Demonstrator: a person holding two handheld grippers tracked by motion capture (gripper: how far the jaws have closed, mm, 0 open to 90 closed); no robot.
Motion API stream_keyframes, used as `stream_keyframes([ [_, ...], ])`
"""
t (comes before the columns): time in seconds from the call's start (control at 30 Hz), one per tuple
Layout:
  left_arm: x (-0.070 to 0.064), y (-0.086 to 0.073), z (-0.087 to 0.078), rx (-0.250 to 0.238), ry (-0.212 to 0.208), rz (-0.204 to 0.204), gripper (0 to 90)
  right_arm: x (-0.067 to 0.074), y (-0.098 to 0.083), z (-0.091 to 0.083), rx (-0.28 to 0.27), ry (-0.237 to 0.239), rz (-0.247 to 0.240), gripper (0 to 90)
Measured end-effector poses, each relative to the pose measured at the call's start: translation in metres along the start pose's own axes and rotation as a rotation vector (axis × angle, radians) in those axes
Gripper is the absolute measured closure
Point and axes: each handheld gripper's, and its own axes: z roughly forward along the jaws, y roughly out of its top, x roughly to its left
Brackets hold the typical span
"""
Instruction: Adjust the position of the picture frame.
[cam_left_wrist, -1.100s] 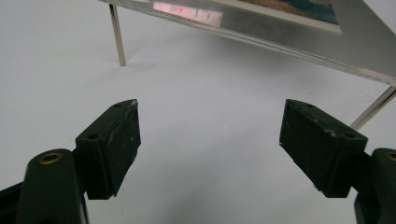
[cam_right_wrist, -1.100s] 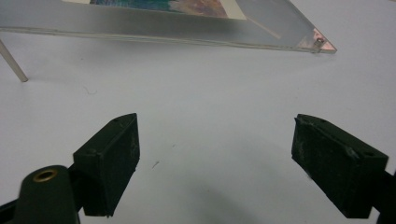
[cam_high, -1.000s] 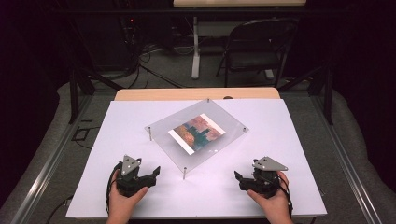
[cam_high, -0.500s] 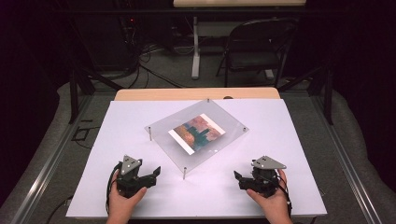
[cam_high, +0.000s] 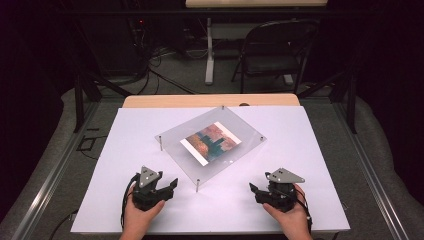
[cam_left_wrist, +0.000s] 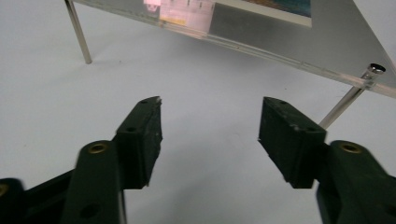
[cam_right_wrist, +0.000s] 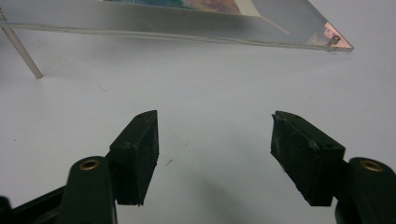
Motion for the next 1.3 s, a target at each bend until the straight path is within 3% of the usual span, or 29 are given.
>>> stream_keyframes([
  [0.13,-0.006,0.0,0.002,-0.006,0.006,0.03,47.6,0.002,0.0,-0.001,-0.01,0.02,0.001,37.7],
  [0.27,-0.008,0.0,0.005,-0.001,-0.011,0.03,48.1,0.006,0.002,-0.002,-0.029,0.036,-0.015,43.1],
  [0.37,-0.009,0.001,0.007,0.016,-0.023,0.015,48.2,0.007,0.002,-0.002,-0.019,0.031,-0.012,43.6],
  [0.5,-0.015,0.001,0.011,0.026,0.005,0.03,48.9,0.005,0.002,-0.001,-0.003,0.015,0.012,46.0],
  [0.57,-0.016,0.001,0.012,0.036,-0.002,0.041,51.5,0.003,0.001,-0.001,0.004,0.015,0.017,48.4],
  [0.87,-0.022,0.003,0.02,0.069,-0.03,-0.009,62.9,0.004,0.001,-0.002,0.014,0.017,0.019,50.2],
  [1.0,-0.026,0.001,0.022,0.072,-0.044,0.006,65.1,0.003,0.001,-0.002,0.011,0.019,0.021,50.9],
  [1.17,-0.03,0.002,0.023,0.061,-0.065,-0.002,67.1,0.003,0.001,-0.002,0.012,0.023,0.024,51.4],
  [1.3,-0.035,0.001,0.025,0.089,-0.069,0.019,70.5,0.004,0.001,-0.001,0.011,0.025,0.027,51.5],
])
